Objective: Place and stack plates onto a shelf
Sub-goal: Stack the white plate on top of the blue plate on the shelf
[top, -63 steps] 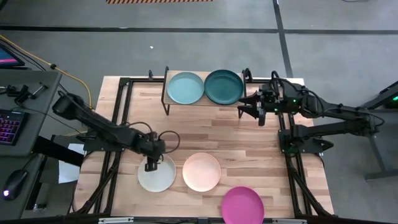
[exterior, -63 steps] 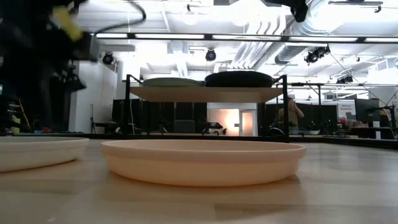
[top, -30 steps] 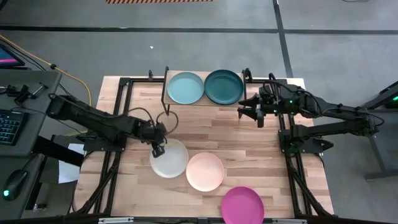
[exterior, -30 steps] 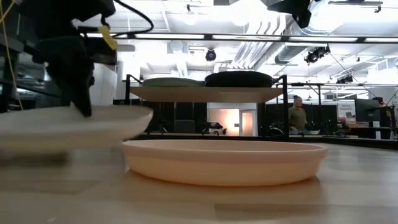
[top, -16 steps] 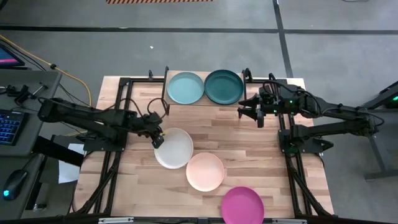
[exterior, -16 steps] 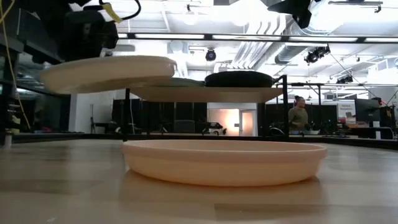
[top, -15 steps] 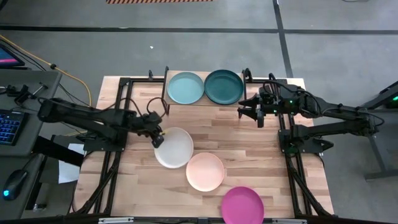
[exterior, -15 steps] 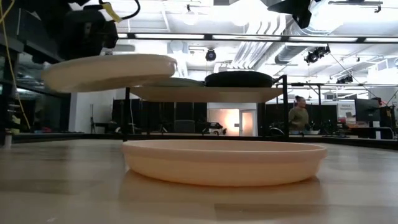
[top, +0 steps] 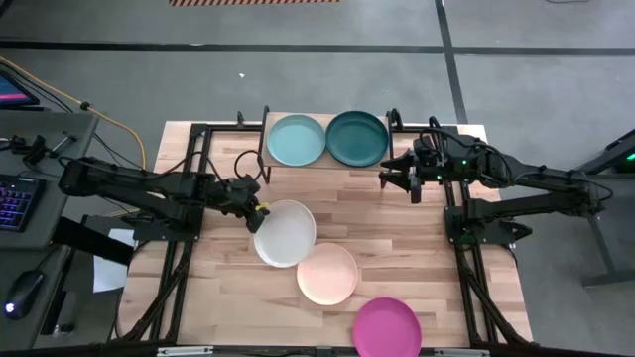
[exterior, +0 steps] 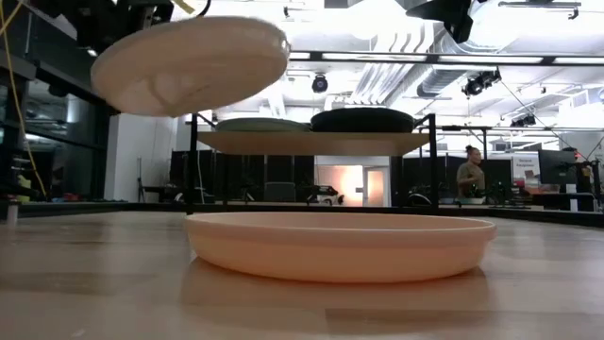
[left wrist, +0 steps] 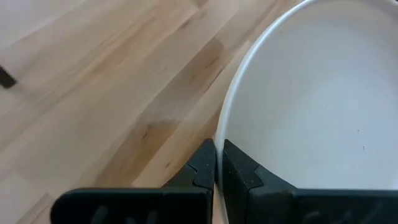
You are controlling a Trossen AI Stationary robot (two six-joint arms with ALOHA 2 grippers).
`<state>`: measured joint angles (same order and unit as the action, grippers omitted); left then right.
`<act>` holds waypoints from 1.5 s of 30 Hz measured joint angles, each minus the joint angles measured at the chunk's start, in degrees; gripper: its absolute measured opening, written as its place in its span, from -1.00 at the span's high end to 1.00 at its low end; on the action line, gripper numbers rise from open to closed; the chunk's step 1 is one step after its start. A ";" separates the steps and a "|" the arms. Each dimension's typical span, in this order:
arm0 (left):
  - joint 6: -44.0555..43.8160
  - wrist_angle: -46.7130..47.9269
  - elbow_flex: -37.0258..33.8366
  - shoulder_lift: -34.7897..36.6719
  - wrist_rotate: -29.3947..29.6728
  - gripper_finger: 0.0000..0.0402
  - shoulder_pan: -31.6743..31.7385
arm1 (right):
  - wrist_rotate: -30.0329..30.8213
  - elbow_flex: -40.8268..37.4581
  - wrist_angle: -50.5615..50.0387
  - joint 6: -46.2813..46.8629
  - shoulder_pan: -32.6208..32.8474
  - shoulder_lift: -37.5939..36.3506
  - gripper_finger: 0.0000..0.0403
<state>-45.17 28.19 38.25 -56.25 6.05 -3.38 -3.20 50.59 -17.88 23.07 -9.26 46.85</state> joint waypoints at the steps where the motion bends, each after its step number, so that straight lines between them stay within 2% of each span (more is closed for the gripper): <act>1: -0.24 0.03 0.83 0.00 -0.01 1.00 0.00 | 0.00 0.00 0.08 0.00 -0.02 0.00 0.06; 6: -0.13 0.13 8.50 -0.04 0.79 1.00 0.12 | 0.00 0.00 0.12 0.00 0.00 0.00 0.06; 11: 4.06 0.62 18.98 -0.11 5.94 1.00 2.84 | 0.00 0.00 0.15 0.02 0.00 0.00 0.06; 14: 9.42 2.43 25.33 -1.43 9.48 1.00 8.13 | 0.00 0.00 0.15 0.01 0.00 0.00 0.06; 17: 16.14 5.48 30.99 -4.43 11.08 1.00 16.55 | 0.00 0.00 0.15 0.27 -0.01 0.00 0.06; 19: 19.90 7.45 34.10 -7.29 9.41 1.00 23.13 | 0.00 0.00 0.15 0.44 -0.02 0.00 0.06; 23: 23.86 10.37 38.85 -13.92 1.38 1.00 35.18 | 0.00 0.00 0.15 0.46 -0.02 0.00 0.06; 28: 24.81 14.37 41.81 -21.36 -5.74 1.00 43.45 | 0.02 0.00 0.15 1.16 0.00 0.00 0.06; 32: 25.63 18.77 41.95 -25.62 -10.24 1.00 45.90 | 0.00 0.00 0.15 1.49 -0.01 0.00 0.06; 45: 27.26 19.61 41.93 -30.47 -10.57 0.92 46.12 | 0.00 0.00 0.14 1.49 -0.02 0.00 0.06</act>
<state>-17.92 47.80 80.18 -86.72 -4.52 42.74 -3.20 50.59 -17.74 24.56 -9.28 46.85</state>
